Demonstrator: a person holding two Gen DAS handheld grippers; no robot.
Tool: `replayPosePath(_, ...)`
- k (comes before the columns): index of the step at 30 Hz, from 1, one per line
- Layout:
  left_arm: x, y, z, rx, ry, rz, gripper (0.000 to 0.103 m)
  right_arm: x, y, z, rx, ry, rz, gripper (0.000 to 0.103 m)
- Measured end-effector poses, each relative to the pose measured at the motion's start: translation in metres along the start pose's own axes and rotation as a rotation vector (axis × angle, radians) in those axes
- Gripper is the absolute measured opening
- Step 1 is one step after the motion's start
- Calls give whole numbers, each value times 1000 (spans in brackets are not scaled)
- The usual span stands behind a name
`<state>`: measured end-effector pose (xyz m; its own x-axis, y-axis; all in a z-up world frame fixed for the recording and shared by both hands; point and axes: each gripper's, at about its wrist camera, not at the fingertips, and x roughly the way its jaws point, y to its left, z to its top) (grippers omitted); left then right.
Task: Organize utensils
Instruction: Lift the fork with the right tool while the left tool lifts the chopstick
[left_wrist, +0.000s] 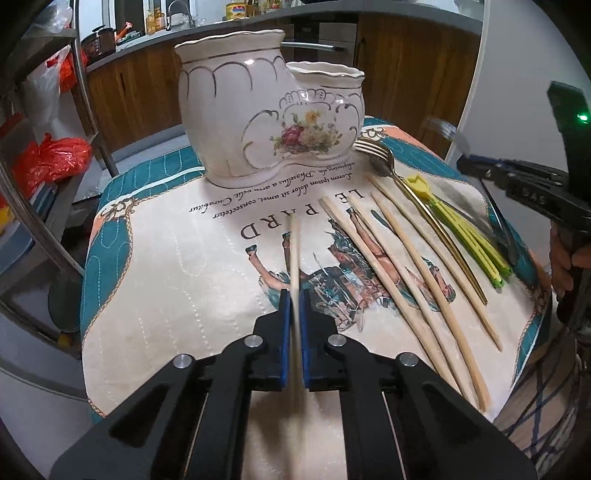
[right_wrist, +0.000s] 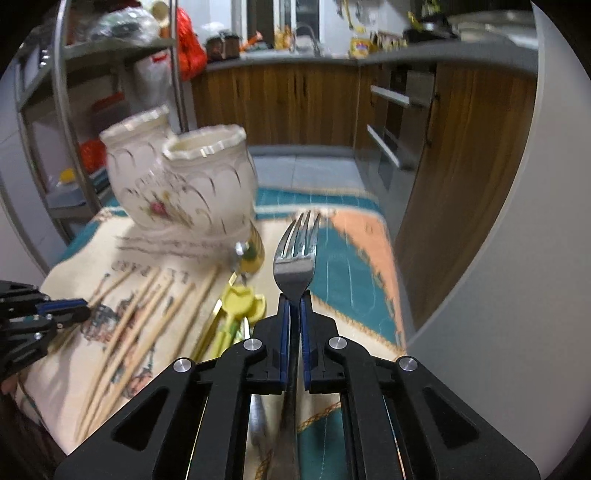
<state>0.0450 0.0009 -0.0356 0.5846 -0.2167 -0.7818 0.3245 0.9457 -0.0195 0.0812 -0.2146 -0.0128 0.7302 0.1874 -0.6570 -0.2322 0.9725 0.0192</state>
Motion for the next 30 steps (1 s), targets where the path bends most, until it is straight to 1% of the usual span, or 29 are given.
replayPosePath(2, -5, 1, -1, 2, -28, 2, 5, -13, 3, 2, -24, -55, -8, 7)
replayPosePath(7, -15, 4, -1, 9, -78, -2, 5, -39, 8, 6, -49, -159, -12, 7)
replayPosePath(9, -23, 4, 1, 18, -111, -17, 5, -48, 10, 7, -64, -202, -13, 7)
replayPosePath(11, -33, 3, 5, 32, -161, -8, 5, -56, 13, 10, -77, -248, -12, 7)
replayPosePath(13, -45, 4, 8, 40, -225, -21, 5, -61, 17, 15, -85, -288, -10, 7)
replayPosePath(15, -56, 7, 14, 45, -290, -14, 5, -66, 21, 20, -93, -333, -8, 7)
replayPosePath(17, -63, 9, 22, 50, -336, -3, 5, -70, 26, 27, -101, -374, -7, 7)
replayPosePath(21, -80, 14, 48, 47, -445, 0, 5, -68, 33, 54, -104, -418, 20, 7)
replayPosePath(26, -102, 22, 97, 52, -582, -9, 5, -67, 39, 92, -94, -466, 66, 7)
replayPosePath(29, -107, 28, 124, 40, -658, -28, 5, -59, 36, 115, -55, -480, 110, 7)
replayPosePath(30, -106, 29, 131, 35, -670, -32, 5, -55, 37, 121, -45, -484, 122, 7)
